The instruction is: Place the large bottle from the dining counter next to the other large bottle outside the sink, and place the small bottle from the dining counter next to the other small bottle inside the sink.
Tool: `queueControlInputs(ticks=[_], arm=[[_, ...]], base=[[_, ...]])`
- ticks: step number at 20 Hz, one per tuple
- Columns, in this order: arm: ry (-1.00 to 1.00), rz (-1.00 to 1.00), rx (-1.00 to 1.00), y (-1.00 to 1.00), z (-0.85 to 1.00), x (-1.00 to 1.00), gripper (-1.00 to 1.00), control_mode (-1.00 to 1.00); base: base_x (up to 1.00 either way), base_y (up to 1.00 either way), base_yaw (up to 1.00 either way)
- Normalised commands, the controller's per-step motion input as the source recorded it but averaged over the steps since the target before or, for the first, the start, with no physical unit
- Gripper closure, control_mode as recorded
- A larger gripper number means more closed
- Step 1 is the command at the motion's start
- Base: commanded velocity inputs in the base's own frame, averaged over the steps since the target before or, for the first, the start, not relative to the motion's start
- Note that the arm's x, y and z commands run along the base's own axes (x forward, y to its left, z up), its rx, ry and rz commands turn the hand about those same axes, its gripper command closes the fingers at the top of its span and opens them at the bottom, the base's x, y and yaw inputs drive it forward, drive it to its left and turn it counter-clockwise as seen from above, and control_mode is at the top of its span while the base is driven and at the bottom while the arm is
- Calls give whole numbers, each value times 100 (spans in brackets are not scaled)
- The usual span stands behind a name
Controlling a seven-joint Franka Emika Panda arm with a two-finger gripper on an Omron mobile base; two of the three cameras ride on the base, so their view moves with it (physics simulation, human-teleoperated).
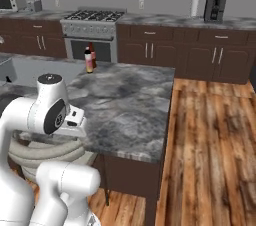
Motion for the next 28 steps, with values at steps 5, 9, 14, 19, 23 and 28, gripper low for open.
queueControlInputs(ticks=[5,9,14,19,23,28], arm=[[0,0,0,0,0,0,-100,100],[0,0,0,0,0,0,-100,100],[0,0,0,0,0,0,-100,100],[0,0,0,0,0,0,-100,100],[0,0,0,0,0,0,-100,100],[0,0,0,0,0,0,-100,100]], base=[[4,53,-10],[-40,52,-3],[-49,43,-1],[-7,64,-1],[12,75,-4],[15,48,-4]])
